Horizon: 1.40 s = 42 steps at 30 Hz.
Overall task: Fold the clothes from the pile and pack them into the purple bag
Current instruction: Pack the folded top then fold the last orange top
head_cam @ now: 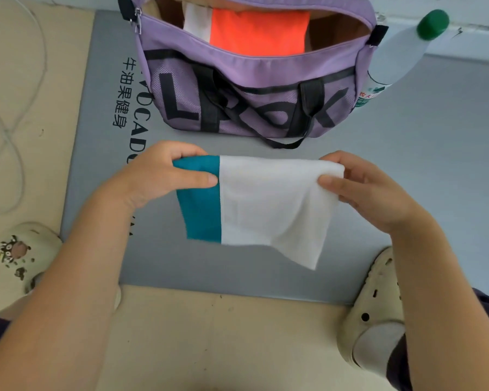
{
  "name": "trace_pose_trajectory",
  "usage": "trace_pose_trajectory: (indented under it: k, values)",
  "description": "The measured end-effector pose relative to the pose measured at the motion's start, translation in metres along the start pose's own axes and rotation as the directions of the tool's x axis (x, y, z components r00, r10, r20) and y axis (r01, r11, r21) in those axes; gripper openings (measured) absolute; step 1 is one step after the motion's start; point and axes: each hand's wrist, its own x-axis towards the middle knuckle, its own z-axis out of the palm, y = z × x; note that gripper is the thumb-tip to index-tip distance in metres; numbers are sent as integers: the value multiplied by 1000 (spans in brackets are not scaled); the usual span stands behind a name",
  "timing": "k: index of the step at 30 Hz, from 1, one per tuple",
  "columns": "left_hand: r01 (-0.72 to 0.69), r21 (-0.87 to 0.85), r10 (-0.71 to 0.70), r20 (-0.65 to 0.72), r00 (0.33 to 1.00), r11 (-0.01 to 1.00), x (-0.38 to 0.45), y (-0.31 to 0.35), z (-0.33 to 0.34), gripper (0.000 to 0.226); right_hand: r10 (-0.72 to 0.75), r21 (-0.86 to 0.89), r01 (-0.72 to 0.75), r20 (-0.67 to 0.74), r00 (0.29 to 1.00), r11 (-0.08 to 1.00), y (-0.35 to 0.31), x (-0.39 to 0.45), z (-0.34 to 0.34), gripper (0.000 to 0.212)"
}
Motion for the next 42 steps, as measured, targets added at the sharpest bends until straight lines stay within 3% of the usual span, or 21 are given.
trace_pose_trajectory:
  k: [4,7,11,15,18,22,25,29,33,35,38,40,42]
  values:
    - [79,-203,-91,-53,994,976,34,-23,-4,23,114,60,-112,-27,993,992,19,26,-1,22]
    - [205,-320,-276,-196,941,925,64,-58,15,21,181,38,-177,-210,961,984,43,54,6,19]
    - [330,-260,-393,-245,886,907,81,-93,34,25,313,88,-307,-444,839,948,70,72,16,36]
    - [424,-165,-452,-217,865,891,81,-100,41,29,405,-17,-452,-418,813,892,80,66,23,25]
    - [453,-177,-480,-172,860,874,71,-91,47,30,443,-12,-479,-359,821,878,76,52,32,24]
    - [265,-419,-314,-50,948,868,43,-58,38,19,339,72,-332,-254,906,941,38,30,25,23]
    - [51,-535,-118,-91,989,843,33,-7,10,25,138,90,-122,-207,969,989,-21,30,12,25]
    - [-195,-423,87,-262,961,885,56,81,-45,30,-130,-36,124,-267,955,992,-113,62,-9,36]
    - [-275,-272,172,-349,921,922,96,142,-85,31,-253,-61,247,-315,915,967,-168,109,-25,27]
    - [-232,-218,148,-343,927,948,108,149,-93,33,-199,-43,195,-302,932,980,-174,124,-32,27]
    - [-47,-259,-1,-182,983,965,108,129,-96,40,18,45,-10,-175,984,999,-158,129,-37,25]
    - [106,-332,-132,-56,990,937,101,107,-92,36,209,164,-195,-75,975,967,-138,124,-33,29]
    - [213,-381,-237,-17,971,900,101,92,-84,36,328,244,-308,-44,944,919,-123,124,-24,30]
